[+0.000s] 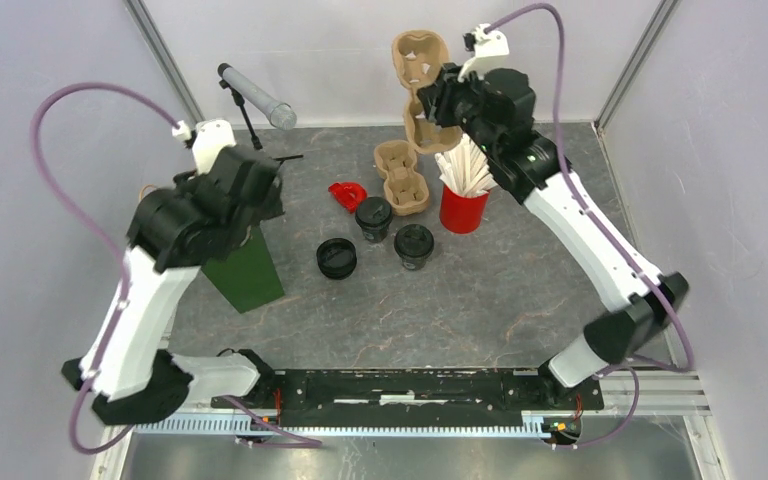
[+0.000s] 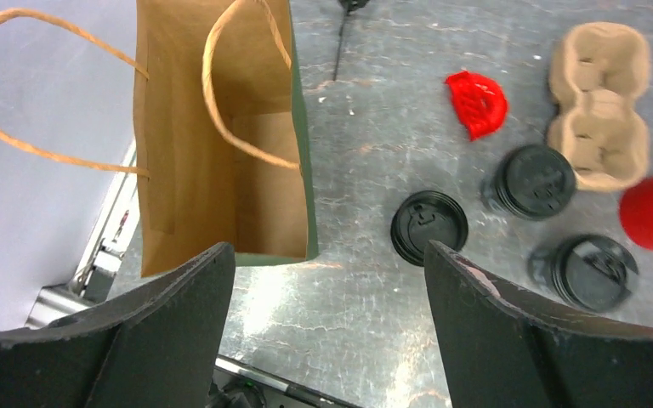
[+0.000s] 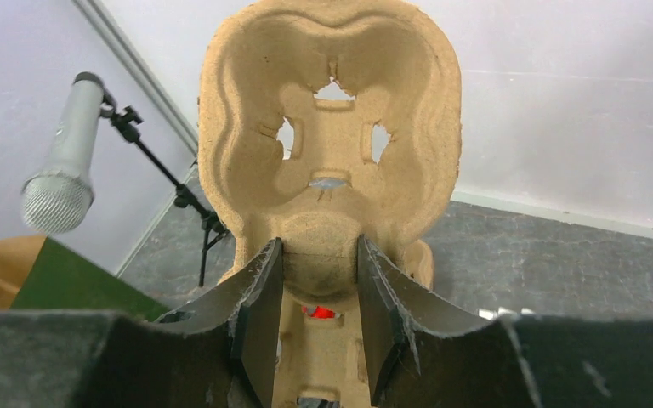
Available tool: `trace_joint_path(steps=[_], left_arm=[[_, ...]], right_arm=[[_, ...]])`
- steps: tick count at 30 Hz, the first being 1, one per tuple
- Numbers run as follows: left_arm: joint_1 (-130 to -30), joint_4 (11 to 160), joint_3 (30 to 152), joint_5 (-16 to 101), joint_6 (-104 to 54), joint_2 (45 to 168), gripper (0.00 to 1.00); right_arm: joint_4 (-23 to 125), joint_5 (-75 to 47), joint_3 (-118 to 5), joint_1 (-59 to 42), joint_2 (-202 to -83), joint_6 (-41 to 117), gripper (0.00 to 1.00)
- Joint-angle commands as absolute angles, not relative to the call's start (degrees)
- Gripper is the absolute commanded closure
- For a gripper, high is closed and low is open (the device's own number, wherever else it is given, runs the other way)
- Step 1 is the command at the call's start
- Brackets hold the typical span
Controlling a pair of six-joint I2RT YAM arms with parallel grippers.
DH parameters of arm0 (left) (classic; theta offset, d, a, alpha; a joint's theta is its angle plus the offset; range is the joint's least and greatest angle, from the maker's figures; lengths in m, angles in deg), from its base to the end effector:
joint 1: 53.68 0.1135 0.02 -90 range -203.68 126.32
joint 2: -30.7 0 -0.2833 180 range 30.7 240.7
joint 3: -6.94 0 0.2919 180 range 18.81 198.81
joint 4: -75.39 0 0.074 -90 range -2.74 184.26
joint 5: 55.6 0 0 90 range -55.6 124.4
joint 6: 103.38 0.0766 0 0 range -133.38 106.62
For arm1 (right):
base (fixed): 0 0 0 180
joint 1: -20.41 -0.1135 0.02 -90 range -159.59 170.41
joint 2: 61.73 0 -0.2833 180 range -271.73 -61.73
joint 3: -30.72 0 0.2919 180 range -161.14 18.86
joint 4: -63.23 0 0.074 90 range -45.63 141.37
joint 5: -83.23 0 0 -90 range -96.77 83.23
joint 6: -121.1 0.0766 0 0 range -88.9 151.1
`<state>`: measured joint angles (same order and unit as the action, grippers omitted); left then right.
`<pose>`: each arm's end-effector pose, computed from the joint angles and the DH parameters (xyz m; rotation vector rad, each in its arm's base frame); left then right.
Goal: Pack the takeout coffee
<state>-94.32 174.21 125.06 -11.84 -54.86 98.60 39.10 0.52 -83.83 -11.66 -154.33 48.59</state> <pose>0.1758 -0.0780 0.5051 -0.3530 2.0905 0.1543 0.3894 0.2325 0.4999 -0.1080 1.6344 0.5651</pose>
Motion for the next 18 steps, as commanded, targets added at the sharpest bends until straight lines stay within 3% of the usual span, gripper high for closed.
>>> trace_joint_path(steps=[1, 10, 18], left_arm=[[-88.53, 181.21, 128.85, -12.54, -58.58, 103.99, 0.12], [-76.81, 172.54, 117.19, -3.32, -52.54, 101.29, 0.03], [-74.00, 162.11, 108.24, -0.72, -47.48, 100.27, 0.21]], right_arm=[[40.68, -1.68, -74.98, -11.40, -145.76, 48.93, 0.59], [42.08, 0.10, -67.22, -11.40, -136.79, 49.45, 0.59], [38.47, -1.02, -69.12, -11.45, -135.36, 48.18, 0.60]])
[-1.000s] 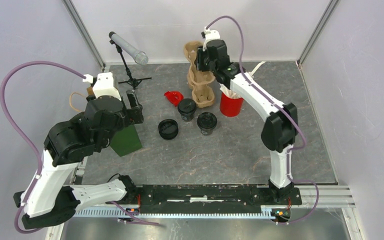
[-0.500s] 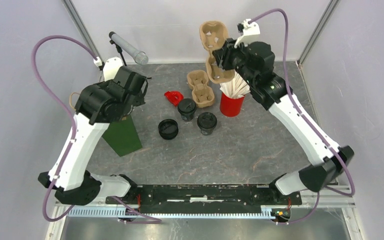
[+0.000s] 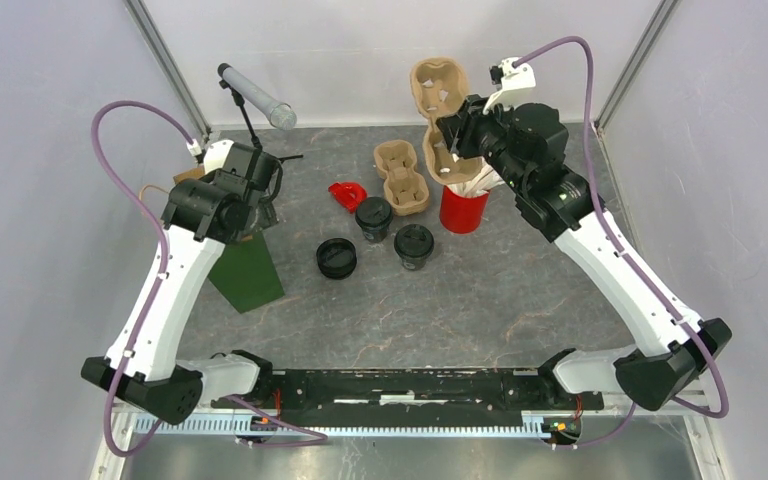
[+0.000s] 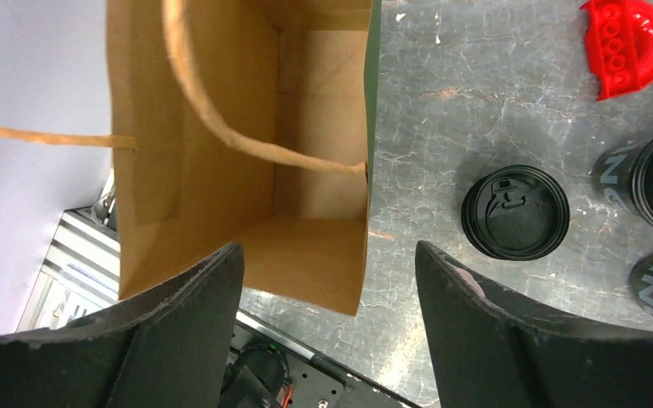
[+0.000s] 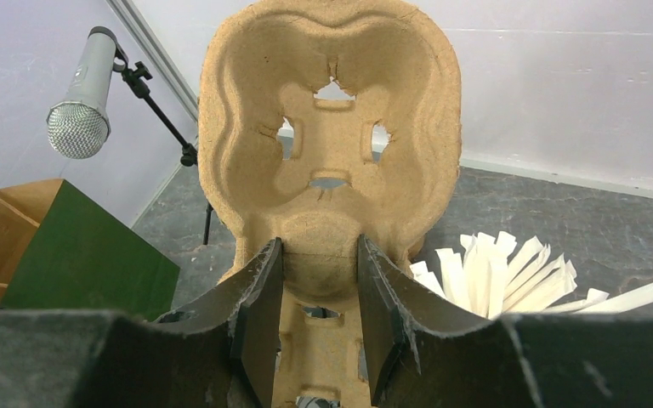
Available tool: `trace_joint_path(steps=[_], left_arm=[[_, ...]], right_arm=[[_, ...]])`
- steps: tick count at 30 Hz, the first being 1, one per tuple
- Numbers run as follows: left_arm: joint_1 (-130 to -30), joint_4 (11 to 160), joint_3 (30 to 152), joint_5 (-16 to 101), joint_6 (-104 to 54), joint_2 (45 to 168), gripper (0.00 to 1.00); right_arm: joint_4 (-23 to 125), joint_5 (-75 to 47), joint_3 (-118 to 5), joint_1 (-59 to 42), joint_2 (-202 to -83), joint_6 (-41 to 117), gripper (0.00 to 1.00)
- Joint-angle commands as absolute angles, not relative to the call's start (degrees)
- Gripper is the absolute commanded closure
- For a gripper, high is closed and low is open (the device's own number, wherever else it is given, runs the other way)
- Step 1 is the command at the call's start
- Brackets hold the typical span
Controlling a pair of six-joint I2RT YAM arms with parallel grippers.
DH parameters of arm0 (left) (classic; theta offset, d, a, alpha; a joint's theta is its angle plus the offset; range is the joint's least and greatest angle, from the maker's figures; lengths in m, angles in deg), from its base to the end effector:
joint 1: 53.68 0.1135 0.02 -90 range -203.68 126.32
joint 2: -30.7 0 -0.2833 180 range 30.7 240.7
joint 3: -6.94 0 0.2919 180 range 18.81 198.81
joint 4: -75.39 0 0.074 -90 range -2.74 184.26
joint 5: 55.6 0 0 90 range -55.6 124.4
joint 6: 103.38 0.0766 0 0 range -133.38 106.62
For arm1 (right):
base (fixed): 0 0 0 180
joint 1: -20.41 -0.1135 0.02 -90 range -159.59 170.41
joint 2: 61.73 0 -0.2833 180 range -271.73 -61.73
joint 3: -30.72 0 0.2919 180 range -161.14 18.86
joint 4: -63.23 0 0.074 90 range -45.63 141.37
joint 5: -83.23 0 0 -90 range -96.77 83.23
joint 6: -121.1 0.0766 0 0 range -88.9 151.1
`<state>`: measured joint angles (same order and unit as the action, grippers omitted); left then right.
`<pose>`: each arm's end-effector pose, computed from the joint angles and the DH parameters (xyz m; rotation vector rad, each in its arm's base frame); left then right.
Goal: Pack the takeout coffee
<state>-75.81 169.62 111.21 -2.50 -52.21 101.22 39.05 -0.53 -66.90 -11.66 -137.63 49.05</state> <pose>0.2349 -0.0459 0.4251 -0.5481 2.3056 0.3633 0.3198 0.1905 0.4898 -0.1168 1.6410 0.5842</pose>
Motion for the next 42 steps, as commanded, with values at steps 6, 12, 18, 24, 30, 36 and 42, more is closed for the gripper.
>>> trace_joint_path(steps=[6, 12, 18, 24, 30, 36, 42], left_arm=[[-71.26, 156.11, 104.26, 1.72, -42.53, 100.16, 0.40], [-70.99, 156.58, 105.14, 3.66, -40.18, 100.48, 0.73], [-70.99, 165.67, 111.91, 9.41, -40.71, 99.36, 0.98], [-70.95, 176.42, 120.90, 12.78, -42.73, 96.08, 0.97], [-70.99, 181.62, 127.25, 19.49, -43.08, 94.78, 0.97], [-70.99, 180.58, 126.16, 35.78, -42.03, 92.79, 0.98], [-70.99, 178.92, 128.57, 42.55, -37.47, 91.43, 0.97]], right_arm=[[36.74, -0.12, -69.71, -11.41, -134.49, 46.83, 0.60], [35.63, 0.91, -69.75, -11.40, -133.24, 46.21, 0.60], [34.91, 1.85, -70.45, -11.40, -132.37, 45.99, 0.60], [34.15, 2.83, -70.13, -11.41, -131.38, 46.46, 0.59], [33.33, 3.18, -70.27, -11.41, -130.93, 47.21, 0.59], [32.09, 4.16, -70.91, -11.40, -130.41, 46.80, 0.59], [31.47, 5.36, -70.44, -11.40, -129.98, 45.66, 0.58]])
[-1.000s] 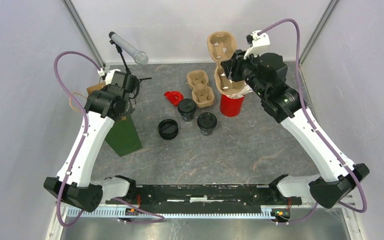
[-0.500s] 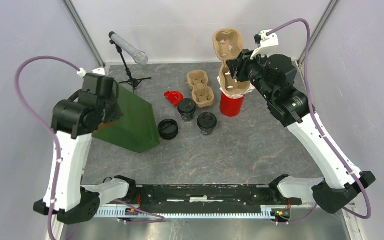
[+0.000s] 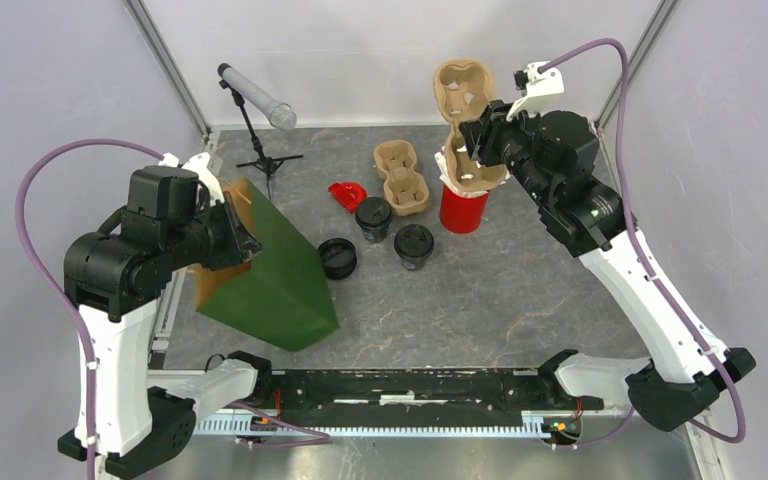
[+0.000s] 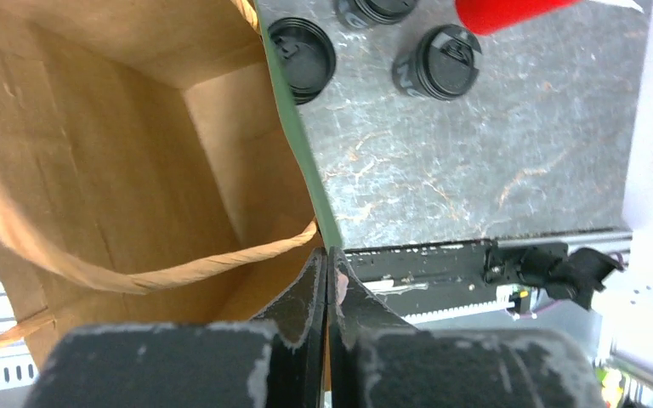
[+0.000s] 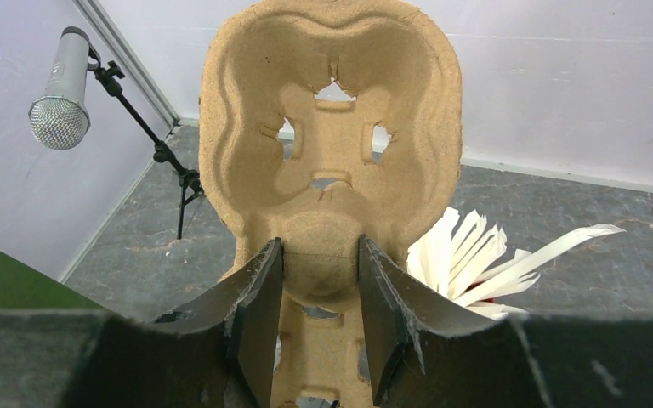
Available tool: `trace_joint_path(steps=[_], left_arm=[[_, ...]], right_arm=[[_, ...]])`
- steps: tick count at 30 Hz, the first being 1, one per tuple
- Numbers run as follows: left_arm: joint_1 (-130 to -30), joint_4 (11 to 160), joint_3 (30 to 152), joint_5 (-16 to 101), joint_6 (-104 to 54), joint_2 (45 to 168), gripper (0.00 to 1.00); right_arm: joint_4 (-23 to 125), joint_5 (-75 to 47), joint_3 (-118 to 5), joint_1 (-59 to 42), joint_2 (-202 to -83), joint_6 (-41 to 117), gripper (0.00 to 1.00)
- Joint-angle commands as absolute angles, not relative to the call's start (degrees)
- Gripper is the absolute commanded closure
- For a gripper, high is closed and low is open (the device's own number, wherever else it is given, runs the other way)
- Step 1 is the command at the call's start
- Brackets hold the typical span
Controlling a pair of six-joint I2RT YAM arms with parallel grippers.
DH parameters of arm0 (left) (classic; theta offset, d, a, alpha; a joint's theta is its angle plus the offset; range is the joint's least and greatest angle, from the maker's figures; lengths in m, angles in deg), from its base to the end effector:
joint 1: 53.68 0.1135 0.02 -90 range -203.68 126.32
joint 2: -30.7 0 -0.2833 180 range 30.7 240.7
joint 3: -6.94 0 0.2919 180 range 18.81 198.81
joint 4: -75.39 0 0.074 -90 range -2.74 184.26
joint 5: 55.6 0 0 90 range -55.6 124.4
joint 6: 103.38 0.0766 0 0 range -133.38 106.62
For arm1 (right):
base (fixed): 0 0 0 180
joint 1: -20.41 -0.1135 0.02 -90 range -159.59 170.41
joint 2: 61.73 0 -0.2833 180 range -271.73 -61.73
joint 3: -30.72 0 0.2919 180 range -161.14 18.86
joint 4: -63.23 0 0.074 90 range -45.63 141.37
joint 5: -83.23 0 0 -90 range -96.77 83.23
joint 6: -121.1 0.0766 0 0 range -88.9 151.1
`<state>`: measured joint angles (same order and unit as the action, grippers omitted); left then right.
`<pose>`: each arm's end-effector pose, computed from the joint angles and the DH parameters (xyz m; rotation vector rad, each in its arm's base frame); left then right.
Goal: Pack the takeout coffee
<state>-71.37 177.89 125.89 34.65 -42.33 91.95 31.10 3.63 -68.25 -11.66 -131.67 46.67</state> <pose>0.1395 -0.0449 0.5025 -0.2322 2.3776 -0.3984 0.2846 0.1620 0.5132 -0.0954 1.6438 0.4910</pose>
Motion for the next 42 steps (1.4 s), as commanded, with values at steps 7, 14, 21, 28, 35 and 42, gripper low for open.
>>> trace_joint_path(steps=[7, 14, 21, 28, 35, 42], left_arm=[[-71.41, 175.75, 127.65, 56.25, -34.74, 91.76, 0.98], [-71.87, 169.87, 124.03, 62.57, -32.12, 90.03, 0.97], [-72.29, 157.24, 114.16, 69.28, -30.35, 84.77, 0.97], [-78.04, 157.49, 113.95, 66.35, -26.64, 89.05, 0.97], [-97.33, 153.09, 111.42, 55.94, -23.38, 92.70, 0.97], [-105.76, 150.75, 109.97, 56.10, -4.80, 94.54, 0.98]], right_arm=[[31.03, 6.85, -72.12, -11.41, -130.45, 44.15, 0.57], [30.17, 7.23, -73.02, -11.44, -129.73, 44.07, 0.57], [29.88, 8.73, -71.12, -11.44, -126.56, 43.94, 0.56], [30.11, 10.43, -71.40, -11.40, -125.90, 42.15, 0.56], [30.05, 10.48, -71.86, -11.40, -125.29, 41.73, 0.56], [29.02, 11.40, -71.10, -11.40, -123.33, 41.06, 0.56]])
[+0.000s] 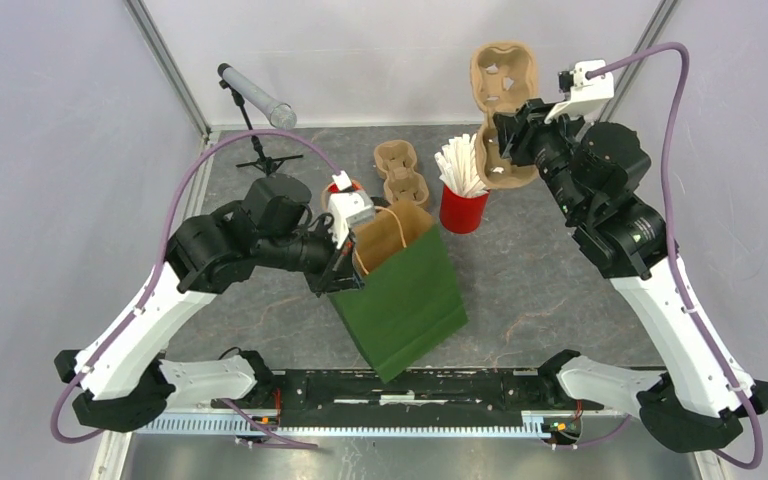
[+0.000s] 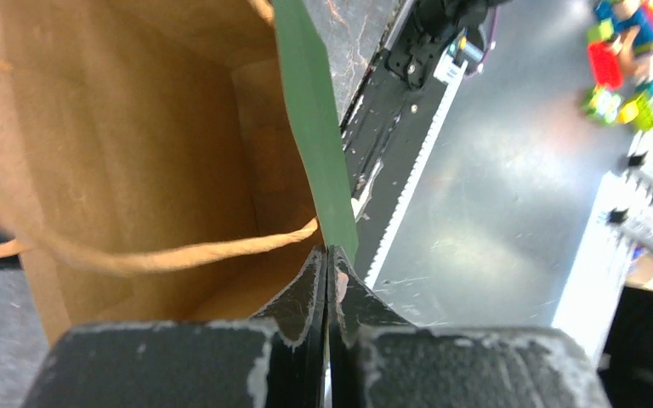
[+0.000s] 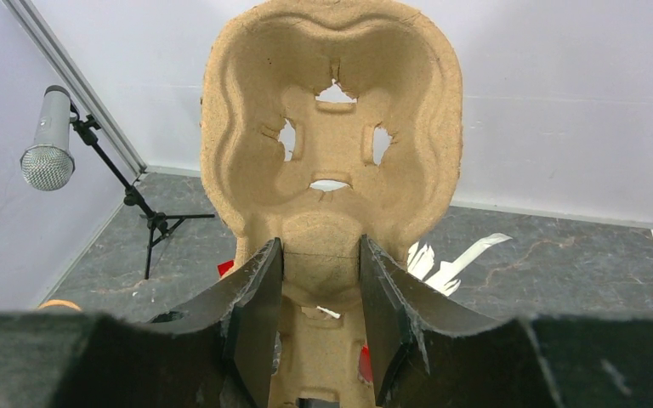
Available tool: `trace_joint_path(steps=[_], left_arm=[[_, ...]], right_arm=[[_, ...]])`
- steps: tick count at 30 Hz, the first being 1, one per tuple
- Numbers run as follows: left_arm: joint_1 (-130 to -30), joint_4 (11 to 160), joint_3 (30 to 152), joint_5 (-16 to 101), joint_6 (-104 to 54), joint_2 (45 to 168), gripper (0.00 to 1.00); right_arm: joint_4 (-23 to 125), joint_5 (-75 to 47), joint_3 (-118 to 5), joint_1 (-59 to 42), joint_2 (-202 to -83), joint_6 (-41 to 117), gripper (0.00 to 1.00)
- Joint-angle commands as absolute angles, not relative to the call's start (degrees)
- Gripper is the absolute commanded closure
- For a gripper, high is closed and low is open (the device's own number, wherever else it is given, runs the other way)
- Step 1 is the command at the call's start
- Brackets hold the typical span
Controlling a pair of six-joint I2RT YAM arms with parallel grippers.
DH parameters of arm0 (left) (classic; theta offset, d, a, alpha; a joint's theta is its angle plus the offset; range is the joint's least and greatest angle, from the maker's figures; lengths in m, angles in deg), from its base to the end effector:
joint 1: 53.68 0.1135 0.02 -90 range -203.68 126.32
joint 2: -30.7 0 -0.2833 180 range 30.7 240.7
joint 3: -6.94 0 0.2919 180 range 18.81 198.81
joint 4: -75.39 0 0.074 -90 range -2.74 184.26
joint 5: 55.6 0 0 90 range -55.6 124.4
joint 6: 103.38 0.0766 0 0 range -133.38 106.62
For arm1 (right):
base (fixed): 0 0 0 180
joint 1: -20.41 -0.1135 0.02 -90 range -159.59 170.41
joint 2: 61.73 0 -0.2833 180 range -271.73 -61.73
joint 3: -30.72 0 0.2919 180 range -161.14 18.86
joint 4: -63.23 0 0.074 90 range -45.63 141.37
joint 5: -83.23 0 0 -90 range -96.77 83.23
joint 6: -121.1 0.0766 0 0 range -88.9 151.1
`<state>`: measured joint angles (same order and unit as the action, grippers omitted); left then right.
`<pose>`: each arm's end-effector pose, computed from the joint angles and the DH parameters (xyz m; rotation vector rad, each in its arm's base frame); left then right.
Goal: Pack the takeout coffee
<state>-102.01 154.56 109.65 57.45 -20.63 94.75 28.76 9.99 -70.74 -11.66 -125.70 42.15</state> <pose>0.1330 -0.1946 0.4567 1.0481 2.1575 -0.9440 0.2443 0.1270 0.5535 -0.0450 1.5316 0.3791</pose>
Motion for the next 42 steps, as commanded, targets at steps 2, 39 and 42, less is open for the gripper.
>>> trace_joint_path(steps=[2, 39, 42], left_arm=[[-107.53, 151.93, 109.97, 54.89, 2.27, 95.41, 0.97], [-113.56, 135.63, 96.53, 20.45, -31.07, 78.03, 0.00], [-113.17, 141.63, 100.81, 18.59, -34.67, 83.72, 0.00]], right_arm=[[29.02, 11.62, -70.24, -11.42, -122.52, 41.02, 0.56], [17.49, 10.05, -40.71, -11.40, -113.62, 41.81, 0.44], [12.64, 14.40, -40.06, -11.40, -112.73, 49.65, 0.43]])
